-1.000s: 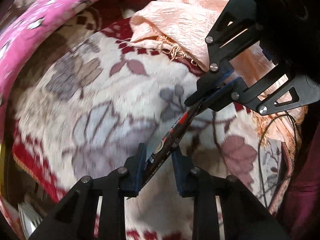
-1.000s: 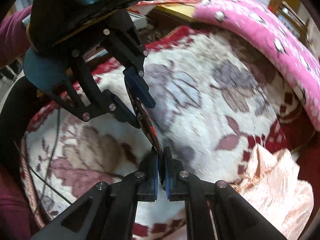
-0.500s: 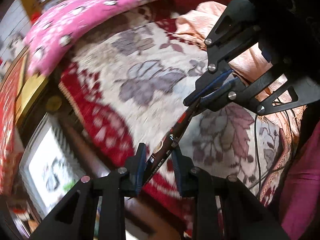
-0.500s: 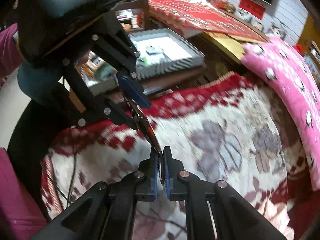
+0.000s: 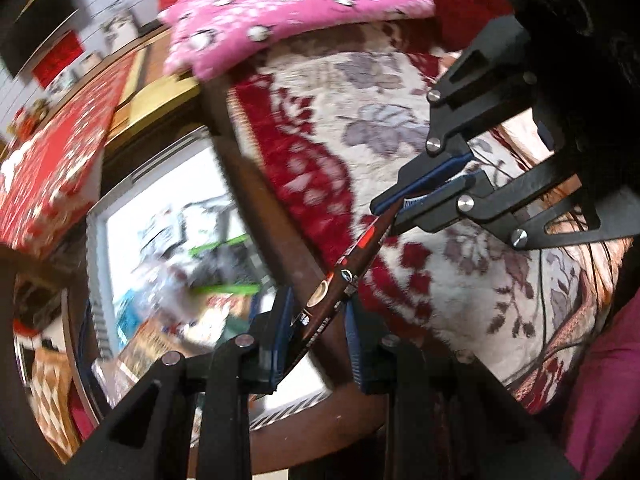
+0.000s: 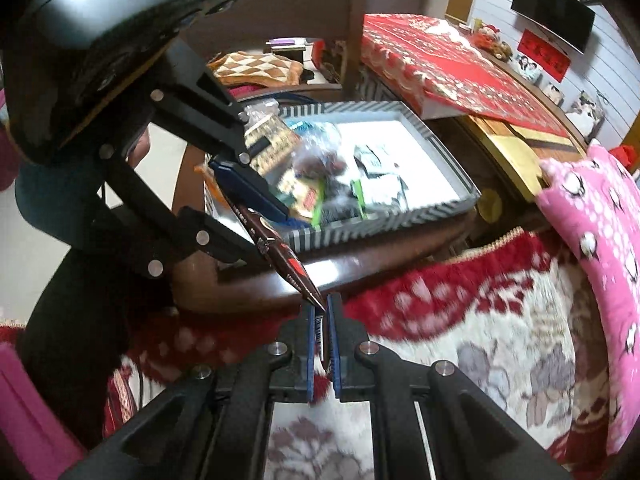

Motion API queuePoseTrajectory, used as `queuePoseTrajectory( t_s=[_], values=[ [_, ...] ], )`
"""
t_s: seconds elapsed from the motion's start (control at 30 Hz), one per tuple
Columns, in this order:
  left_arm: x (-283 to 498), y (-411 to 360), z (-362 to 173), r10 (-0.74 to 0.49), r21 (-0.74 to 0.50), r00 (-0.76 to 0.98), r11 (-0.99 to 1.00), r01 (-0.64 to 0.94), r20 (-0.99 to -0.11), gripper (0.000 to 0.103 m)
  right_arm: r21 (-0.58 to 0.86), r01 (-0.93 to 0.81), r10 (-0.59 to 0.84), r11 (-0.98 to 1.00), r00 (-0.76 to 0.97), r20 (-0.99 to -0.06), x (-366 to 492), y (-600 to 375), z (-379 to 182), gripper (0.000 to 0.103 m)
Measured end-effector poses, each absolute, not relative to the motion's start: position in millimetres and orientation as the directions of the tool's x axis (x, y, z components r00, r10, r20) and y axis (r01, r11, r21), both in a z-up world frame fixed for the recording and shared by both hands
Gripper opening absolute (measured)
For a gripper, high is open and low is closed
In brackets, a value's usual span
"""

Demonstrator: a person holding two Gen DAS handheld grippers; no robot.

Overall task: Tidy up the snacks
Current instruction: 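Pass the coffee stick from right tool into left tool's fingers, then carry the coffee stick with left tool over the tray and release it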

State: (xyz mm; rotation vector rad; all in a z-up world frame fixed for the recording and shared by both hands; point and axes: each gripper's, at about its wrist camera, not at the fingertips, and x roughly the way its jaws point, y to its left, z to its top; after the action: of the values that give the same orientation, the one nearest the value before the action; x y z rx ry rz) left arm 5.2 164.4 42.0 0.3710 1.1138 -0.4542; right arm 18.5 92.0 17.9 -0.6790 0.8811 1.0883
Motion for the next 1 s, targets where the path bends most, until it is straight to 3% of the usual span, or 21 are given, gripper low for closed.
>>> queuePoseTrajectory(
  t_s=[0.83, 1.0],
  values=[
    [32, 258, 21, -0.053, 0.037, 0.434, 0.980, 0.197, -0.899, 0.025, -0.041, -0.935, 0.498, 0.352, 0.225, -0.838, 62, 184, 1, 0.009],
    [39, 271, 16, -0.018, 0.034, 0.445, 0.994, 0.108, -0.895, 0.025, -0.015, -0.910, 0.511, 0.413, 0.245, -0.824, 75, 194, -4, 0.018]
  ],
)
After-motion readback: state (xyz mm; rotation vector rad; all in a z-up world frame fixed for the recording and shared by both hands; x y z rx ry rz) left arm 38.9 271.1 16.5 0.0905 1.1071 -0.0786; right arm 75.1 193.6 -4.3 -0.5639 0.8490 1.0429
